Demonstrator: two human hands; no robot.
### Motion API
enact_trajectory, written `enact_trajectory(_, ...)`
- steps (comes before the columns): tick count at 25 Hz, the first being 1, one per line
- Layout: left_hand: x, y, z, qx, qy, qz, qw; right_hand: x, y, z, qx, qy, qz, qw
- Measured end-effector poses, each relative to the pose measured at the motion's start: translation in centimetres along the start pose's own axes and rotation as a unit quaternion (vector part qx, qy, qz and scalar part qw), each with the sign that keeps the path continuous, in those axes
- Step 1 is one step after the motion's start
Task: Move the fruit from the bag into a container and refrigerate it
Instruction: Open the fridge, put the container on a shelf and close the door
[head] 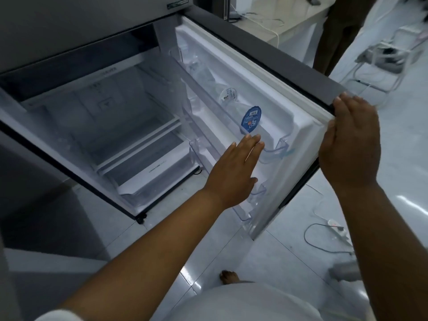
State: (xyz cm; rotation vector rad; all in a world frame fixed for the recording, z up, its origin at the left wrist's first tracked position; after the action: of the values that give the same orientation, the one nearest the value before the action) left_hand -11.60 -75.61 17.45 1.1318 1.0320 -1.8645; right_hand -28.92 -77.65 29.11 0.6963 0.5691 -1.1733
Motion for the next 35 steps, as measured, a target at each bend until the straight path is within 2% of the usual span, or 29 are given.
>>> enact_trajectory(2, 0.4, -0.4, 0.5, 0.0, -0.001, 0.001, 1.0, -0.1, -0.7, 0.5, -0.001, 0.009, 0.005, 1.0)
enact_trajectory(4, 0.5, -0.7, 0.3, -0.004, -0.006, -0.007, 1.0, -1.3, 0.1, 0.4, -0.018, -0.034, 0.014, 0.999)
enact_trajectory(6, 0.2, -0.4, -0.7, -0.013, -0.023, -0.023, 0.999, -2.1, 3.4, -0.6, -0.071, -0.082, 0.076, 0.991)
enact_trajectory(7, -0.1, -0.1, -1.6, -0.022, -0.03, -0.039, 0.999, -1.5, 5.6, -1.4, -0.101, -0.072, 0.123, 0.985)
enact_trajectory(9, -0.2, 1.6, -4.6, -0.067, -0.036, -0.101, 0.992, 1.6, 10.5, -3.7, -0.156, 0.018, 0.209, 0.965)
enact_trajectory(11, -0.5, 4.3, -9.6, -0.15, -0.064, -0.149, 0.975, 5.9, 15.3, -7.2, -0.184, 0.16, 0.277, 0.929)
enact_trajectory(13, -1.0, 7.1, -16.3, -0.247, -0.107, -0.142, 0.953, 9.7, 19.3, -11.5, -0.194, 0.288, 0.329, 0.878)
enact_trajectory(15, -1.3, 9.0, -24.3, -0.358, -0.141, -0.114, 0.916, 12.0, 23.7, -16.5, -0.235, 0.39, 0.366, 0.812)
enact_trajectory(18, -2.2, 9.5, -35.9, -0.513, -0.206, -0.093, 0.828, 13.1, 30.1, -23.7, -0.316, 0.493, 0.383, 0.714)
enact_trajectory(21, -4.1, 7.1, -47.7, -0.642, -0.299, -0.073, 0.702, 11.5, 37.3, -31.2, -0.404, 0.566, 0.379, 0.611)
enact_trajectory(25, -6.9, 1.5, -59.9, -0.722, -0.394, -0.013, 0.569, 7.1, 46.2, -41.2, -0.494, 0.627, 0.354, 0.487)
enact_trajectory(28, -8.9, -3.0, -68.1, -0.755, -0.465, 0.051, 0.459, 3.2, 52.1, -48.4, -0.531, 0.656, 0.341, 0.414)
enact_trajectory(31, -9.5, -8.1, -75.9, -0.775, -0.537, 0.108, 0.315, 0.2, 57.8, -55.0, -0.544, 0.671, 0.32, 0.39)
enact_trajectory(35, -8.5, -11.7, -83.2, -0.794, -0.573, 0.102, 0.175, -1.7, 64.8, -61.6, -0.544, 0.671, 0.284, 0.416)
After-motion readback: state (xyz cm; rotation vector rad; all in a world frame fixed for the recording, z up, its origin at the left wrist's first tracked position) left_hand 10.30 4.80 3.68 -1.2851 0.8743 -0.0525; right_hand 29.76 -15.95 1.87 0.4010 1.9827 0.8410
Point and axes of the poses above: each hand's wrist, its own z-axis towards the middle knuckle, its own x-axis out of the palm, y = z × x, the point moved 10 cm from there along z, towards the middle knuckle, and after that the axes turned 5 degrees about -z, right-handed, at the moved point
